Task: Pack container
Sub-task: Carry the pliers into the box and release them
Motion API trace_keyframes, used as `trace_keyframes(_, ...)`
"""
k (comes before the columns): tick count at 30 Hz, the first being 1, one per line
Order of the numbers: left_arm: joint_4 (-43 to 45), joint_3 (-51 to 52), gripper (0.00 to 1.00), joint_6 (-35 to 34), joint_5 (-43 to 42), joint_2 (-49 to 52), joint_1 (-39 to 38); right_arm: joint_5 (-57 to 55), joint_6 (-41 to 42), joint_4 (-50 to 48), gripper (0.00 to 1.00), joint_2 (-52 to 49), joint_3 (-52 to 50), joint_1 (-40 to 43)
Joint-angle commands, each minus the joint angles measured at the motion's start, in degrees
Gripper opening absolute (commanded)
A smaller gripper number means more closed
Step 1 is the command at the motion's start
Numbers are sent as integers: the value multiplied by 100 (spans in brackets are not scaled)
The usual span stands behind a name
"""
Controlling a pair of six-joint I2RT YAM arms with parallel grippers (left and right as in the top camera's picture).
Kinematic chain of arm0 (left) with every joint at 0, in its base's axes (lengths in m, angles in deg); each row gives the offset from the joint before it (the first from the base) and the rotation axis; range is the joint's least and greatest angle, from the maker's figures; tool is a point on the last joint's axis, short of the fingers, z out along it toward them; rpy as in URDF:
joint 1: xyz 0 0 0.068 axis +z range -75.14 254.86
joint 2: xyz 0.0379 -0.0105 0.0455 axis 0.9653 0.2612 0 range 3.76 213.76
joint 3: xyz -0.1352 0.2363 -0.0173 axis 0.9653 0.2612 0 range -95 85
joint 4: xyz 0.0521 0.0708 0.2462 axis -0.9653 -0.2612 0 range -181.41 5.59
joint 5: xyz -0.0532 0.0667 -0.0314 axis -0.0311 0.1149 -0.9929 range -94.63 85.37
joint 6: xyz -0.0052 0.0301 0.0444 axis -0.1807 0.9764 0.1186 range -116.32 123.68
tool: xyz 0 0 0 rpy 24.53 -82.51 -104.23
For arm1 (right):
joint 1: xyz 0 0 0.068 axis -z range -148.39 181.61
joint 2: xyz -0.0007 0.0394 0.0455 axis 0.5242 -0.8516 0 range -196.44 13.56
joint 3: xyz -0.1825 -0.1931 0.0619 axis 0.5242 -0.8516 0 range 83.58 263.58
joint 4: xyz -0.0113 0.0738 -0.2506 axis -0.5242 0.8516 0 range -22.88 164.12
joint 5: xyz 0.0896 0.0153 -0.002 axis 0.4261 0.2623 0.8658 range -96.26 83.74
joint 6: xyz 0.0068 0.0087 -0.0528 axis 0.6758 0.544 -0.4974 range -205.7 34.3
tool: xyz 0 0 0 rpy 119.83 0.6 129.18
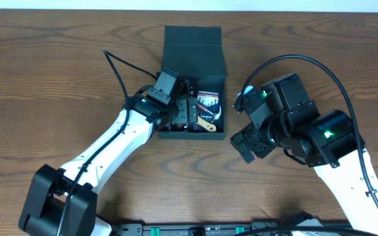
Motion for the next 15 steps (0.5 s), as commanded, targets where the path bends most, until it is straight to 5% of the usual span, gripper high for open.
trace_keyframes(1,-90,-118,99,188,92,-376,26,2,81,2,99,24,9,57)
trace_keyframes(15,-1561,-114,99,291,850,-2605,793,2,81,0,99,24,9,57)
